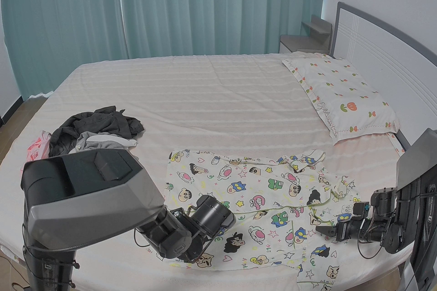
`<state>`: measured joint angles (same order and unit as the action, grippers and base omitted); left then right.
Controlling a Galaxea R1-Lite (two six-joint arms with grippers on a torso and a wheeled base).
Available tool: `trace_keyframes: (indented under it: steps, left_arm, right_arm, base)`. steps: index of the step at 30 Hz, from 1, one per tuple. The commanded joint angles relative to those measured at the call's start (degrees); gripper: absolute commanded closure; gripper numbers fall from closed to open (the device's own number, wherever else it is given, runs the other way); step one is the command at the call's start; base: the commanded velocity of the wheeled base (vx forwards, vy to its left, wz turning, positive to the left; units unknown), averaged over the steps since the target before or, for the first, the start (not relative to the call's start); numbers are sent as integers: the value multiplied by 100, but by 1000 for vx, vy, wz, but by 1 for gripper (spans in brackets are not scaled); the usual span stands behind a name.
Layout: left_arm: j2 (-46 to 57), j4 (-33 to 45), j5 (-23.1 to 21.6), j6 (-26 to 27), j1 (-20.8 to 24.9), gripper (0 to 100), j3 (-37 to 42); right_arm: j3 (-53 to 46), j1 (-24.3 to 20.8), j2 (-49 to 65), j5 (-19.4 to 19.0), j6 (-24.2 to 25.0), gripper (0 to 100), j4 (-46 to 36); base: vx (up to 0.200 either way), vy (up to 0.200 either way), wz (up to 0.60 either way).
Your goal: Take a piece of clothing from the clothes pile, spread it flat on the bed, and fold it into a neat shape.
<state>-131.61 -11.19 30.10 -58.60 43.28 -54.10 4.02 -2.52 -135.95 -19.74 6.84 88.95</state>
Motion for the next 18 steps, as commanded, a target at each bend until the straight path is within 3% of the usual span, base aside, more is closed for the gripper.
trace_keyframes:
  steps: [1, 11, 18]
  left_arm:
    - [223, -15, 5, 270, -241, 100, 31]
    - [364, -234, -48, 1246, -715, 100, 49]
    - [267, -472, -92, 1562, -777, 100, 66]
  right_arm:
    - [2, -11, -11, -4, -7, 0, 105]
    - [-16, -3, -134, -4, -209, 0, 105]
    - [-24, -3, -178, -4, -227, 0, 105]
  base:
    - [0, 0, 0]
    - [0, 0, 0]
    - [0, 0, 0]
